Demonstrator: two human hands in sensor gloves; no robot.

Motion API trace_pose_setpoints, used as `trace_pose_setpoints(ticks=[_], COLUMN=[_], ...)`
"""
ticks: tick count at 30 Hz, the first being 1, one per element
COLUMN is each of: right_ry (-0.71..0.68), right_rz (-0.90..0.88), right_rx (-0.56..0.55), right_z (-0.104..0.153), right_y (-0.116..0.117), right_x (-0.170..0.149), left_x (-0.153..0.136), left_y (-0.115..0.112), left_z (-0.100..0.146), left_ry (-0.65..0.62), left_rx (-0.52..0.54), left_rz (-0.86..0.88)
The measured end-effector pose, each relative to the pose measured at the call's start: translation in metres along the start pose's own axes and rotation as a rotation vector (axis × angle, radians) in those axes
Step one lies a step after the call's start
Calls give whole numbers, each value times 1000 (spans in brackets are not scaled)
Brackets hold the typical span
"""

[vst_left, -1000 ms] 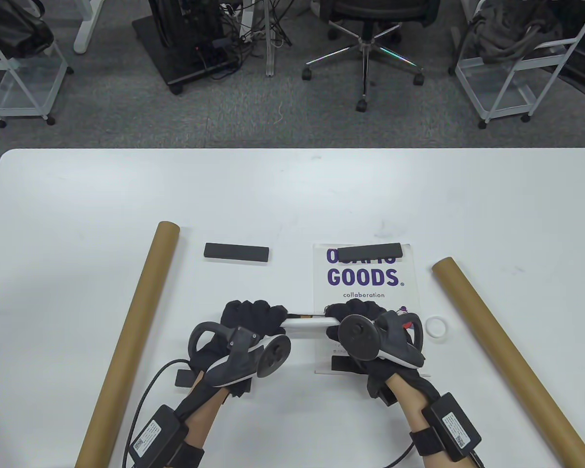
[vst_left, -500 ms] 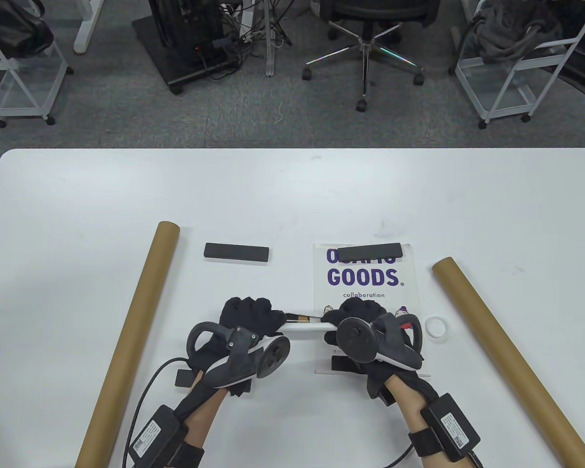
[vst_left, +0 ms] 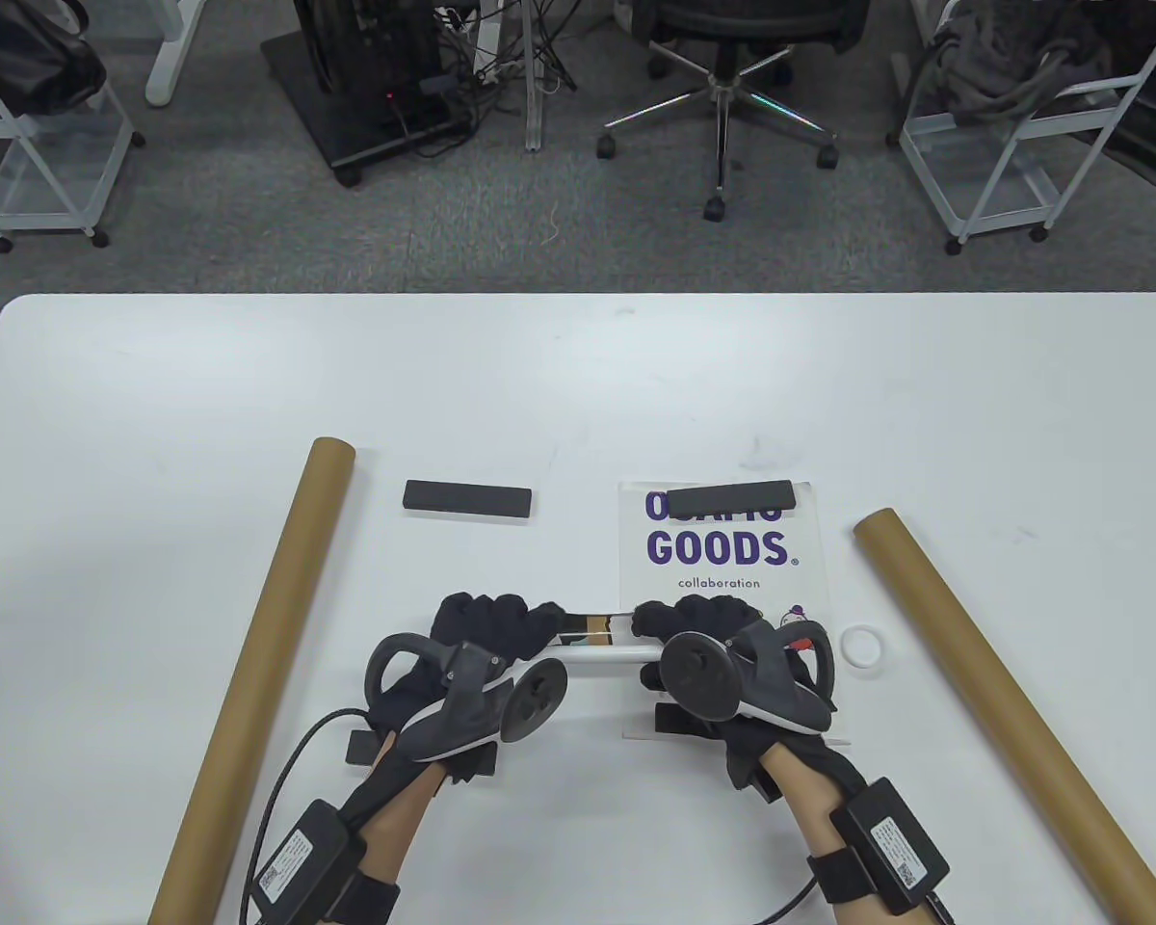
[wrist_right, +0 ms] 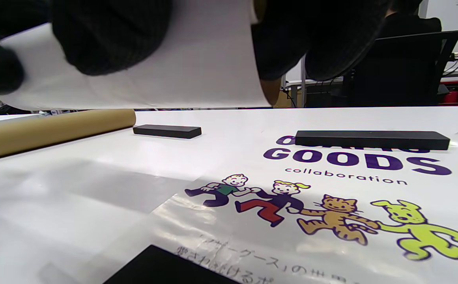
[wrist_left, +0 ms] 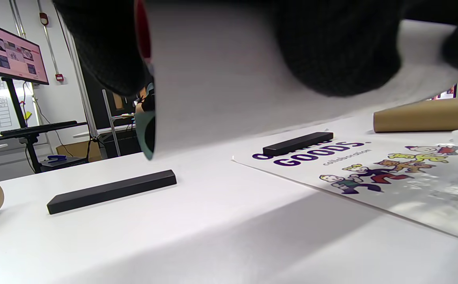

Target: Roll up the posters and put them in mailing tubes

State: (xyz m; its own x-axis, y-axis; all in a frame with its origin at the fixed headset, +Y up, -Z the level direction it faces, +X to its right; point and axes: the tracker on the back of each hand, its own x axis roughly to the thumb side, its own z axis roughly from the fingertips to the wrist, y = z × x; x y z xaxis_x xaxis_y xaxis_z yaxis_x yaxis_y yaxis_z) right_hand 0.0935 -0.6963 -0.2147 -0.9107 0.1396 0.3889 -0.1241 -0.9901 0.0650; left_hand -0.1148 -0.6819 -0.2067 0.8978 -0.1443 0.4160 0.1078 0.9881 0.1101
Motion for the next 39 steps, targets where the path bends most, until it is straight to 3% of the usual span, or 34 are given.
trace_pose_setpoints(ticks=[10, 19, 22, 27, 39], right_ry=[20, -10, -1, 1, 1], right_rz=[20, -46, 79, 37, 10], right_rx=[-5, 34, 10, -31, 4], right_z=[0, 1, 1, 1, -1], right_y=[1, 1, 2, 2, 5], right_x=[0, 6, 9, 6, 1], left_x=[0, 0, -2, 0, 4], left_y=[-3, -2, -1, -3, -2], left_z=[-1, -1, 0, 0, 0], left_ry=[10, 24, 21, 17, -3], left_rx=[-10, 17, 24, 34, 18], left_rz=[79, -34, -4, -11, -25])
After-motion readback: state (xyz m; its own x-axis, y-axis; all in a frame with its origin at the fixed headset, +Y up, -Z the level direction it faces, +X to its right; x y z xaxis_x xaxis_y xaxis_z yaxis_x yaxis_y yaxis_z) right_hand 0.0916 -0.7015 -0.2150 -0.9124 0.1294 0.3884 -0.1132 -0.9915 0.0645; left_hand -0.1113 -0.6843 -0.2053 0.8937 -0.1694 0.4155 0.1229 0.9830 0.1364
